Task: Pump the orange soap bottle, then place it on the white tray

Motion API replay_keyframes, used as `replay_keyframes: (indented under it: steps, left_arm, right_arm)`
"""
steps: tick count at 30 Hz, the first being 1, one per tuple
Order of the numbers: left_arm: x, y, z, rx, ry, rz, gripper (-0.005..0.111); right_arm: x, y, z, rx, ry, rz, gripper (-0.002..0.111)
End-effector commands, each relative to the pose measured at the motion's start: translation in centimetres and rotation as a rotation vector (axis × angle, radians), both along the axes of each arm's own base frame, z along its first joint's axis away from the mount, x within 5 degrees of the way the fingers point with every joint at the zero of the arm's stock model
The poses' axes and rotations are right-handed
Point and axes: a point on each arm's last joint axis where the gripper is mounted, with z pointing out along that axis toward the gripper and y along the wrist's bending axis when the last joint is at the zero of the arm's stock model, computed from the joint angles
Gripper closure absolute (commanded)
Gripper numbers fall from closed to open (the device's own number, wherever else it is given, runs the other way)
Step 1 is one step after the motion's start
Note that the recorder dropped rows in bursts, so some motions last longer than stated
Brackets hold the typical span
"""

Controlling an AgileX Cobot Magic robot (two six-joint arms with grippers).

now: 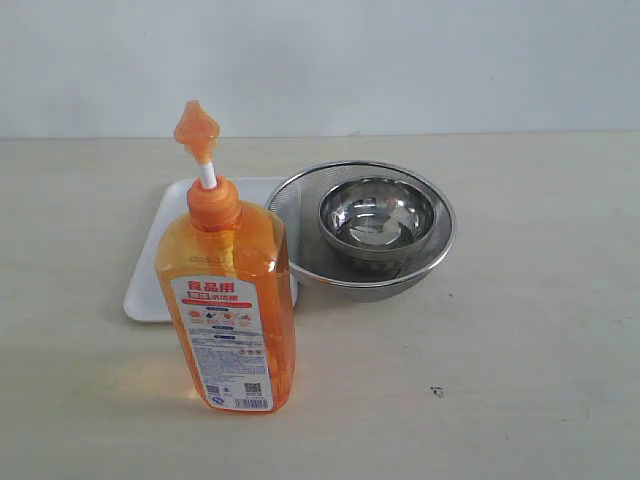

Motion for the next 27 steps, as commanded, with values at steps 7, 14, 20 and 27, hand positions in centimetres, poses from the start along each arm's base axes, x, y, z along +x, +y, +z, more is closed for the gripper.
replay_keyframes:
  steps: [7,14,20,27]
  left_arm:
    - [0.0,0.0,-0.1,0.009,0.0,0.0,0.102]
    - [0.0,0.0,-0.1,0.009,0.0,0.0,0.102]
    - [0.0,0.0,-0.1,0.009,0.0,0.0,0.102]
    - [0.0,0.0,-0.1,0.009,0.0,0.0,0.102]
  right_arm:
    - [0.3,-0.1,2.2,0.019,-0.248,-0.014,0.108]
    - [-0.1,-0.2,4.9,0.04,-0.47,-0.023,0.108]
    - [-0.1,-0.1,10.2,0.036,-0.423,-0.016,0.108]
    - [3.2,0.2,14.9,0.006,-0.16,-0.004,0.108]
